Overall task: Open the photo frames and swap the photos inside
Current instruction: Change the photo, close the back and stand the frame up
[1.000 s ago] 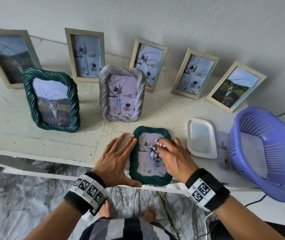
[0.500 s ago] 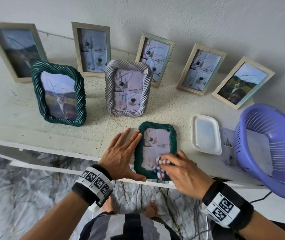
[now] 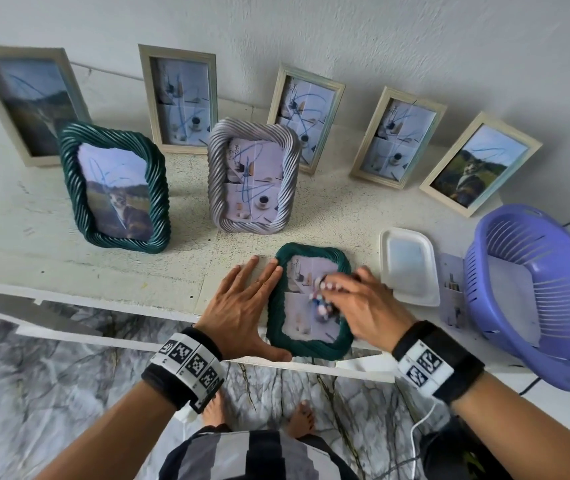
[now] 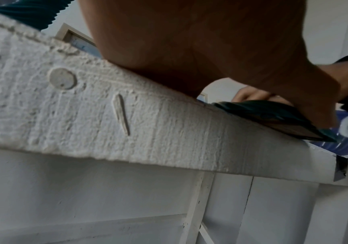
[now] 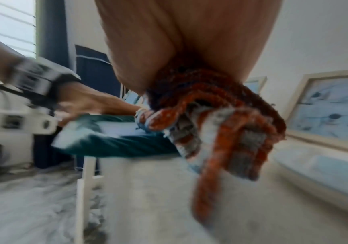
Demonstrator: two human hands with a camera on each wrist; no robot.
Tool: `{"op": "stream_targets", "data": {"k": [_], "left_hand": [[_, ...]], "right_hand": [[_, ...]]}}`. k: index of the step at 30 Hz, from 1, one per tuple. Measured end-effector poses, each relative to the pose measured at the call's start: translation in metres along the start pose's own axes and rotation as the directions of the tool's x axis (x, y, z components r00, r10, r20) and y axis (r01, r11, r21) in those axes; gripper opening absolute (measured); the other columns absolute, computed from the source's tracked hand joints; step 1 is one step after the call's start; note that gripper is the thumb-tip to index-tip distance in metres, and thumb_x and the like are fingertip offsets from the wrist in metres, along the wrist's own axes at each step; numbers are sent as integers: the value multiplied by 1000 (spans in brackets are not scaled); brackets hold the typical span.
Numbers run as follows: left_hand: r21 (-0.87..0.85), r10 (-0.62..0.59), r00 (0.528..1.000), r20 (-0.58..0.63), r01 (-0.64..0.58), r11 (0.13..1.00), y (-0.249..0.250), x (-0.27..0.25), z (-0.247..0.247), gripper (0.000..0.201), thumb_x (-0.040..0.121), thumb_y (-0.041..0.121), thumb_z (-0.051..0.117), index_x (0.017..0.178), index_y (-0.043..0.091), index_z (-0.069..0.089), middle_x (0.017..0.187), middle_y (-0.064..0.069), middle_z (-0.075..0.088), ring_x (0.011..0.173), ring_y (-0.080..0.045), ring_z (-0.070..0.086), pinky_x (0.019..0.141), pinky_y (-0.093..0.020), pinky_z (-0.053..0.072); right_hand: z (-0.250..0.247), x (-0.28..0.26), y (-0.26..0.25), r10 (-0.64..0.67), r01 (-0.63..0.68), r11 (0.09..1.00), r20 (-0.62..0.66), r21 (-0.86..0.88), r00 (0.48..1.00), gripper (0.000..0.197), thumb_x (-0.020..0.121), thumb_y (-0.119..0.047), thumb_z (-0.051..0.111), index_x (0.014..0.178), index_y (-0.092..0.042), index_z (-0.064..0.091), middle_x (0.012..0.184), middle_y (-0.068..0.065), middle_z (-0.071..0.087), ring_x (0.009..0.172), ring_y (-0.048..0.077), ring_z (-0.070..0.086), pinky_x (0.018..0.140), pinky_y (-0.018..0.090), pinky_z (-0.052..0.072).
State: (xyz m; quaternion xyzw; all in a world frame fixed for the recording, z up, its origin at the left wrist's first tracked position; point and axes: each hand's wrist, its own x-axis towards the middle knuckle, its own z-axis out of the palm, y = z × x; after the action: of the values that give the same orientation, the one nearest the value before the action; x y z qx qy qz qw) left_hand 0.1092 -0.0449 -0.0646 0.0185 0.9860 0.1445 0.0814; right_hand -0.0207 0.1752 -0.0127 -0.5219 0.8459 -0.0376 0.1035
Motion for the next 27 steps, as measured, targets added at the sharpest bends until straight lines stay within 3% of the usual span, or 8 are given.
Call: {"op": "stream_targets", "data": {"k": [3,7,10,13,17,20,23,27], "left_hand": [[2,-2,1000,-6,2,1000,1,0,0,143,51,102,39,155,15,-5,162,3,-9,148,-22,-20,120,-43,-7],[0,1,1000,-12,-1,1000,1,-1,0,143,50,102,40,156,14,0,163,3,-3,149,-22,-15,120,-42,-5],[-10,14,1000,-11,-14,1000,0,-1,0,143,51,102,40,156,14,-1,163,2,-5,149,-21,-17,120,-42,-7],[-12,21,1000,-23,-22,1000,-1,-1,-1,142,52,103,37,156,13,0,163,1,-4,149,-22,-15,120,-42,-5],[-12,22,1000,-11,-22,1000,-1,-2,0,141,52,103,36,156,13,2,163,1,-1,150,-23,-12,120,-42,-3],[-8,12,1000,1,-12,1000,0,0,0,143,50,104,37,156,15,-3,162,3,-6,149,-22,-15,120,-42,-4],[-7,9,1000,-5,-9,1000,0,0,-1,145,49,104,38,155,15,-3,162,4,-7,149,-20,-17,120,-40,-6],[-28,9,1000,-11,-10,1000,0,-2,-1,143,50,103,39,156,14,1,163,4,-4,149,-20,-15,120,-40,-6]], "right_hand": [[2,28,-2,44,-44,999,-19,-1,999,45,77,4,64,122,-6,64,131,10,58,90,20,41,79,30,38],[4,18,-32,-138,126,985,99,115,985,40,82,2,64,120,-9,66,135,8,55,91,19,42,83,32,41],[-6,-6,-21,-212,186,969,158,165,965,40,83,-1,67,121,-16,66,131,4,58,92,20,44,81,30,42],[-6,-1,4,-93,90,995,55,51,994,46,72,1,75,115,-17,69,121,4,64,84,19,46,70,27,42],[2,36,4,61,-62,998,-34,-18,998,51,80,4,61,129,-8,59,130,8,56,92,21,39,77,31,44],[6,38,-18,-30,30,999,-4,26,1000,48,81,1,65,127,-7,60,137,8,52,97,21,43,84,34,45],[10,8,-31,-161,158,983,22,98,987,47,77,1,70,122,-11,64,131,6,55,94,20,45,79,34,50],[-4,-20,-22,-212,205,971,54,123,976,32,85,-8,61,116,-15,68,126,2,61,90,12,39,83,29,47]]}}
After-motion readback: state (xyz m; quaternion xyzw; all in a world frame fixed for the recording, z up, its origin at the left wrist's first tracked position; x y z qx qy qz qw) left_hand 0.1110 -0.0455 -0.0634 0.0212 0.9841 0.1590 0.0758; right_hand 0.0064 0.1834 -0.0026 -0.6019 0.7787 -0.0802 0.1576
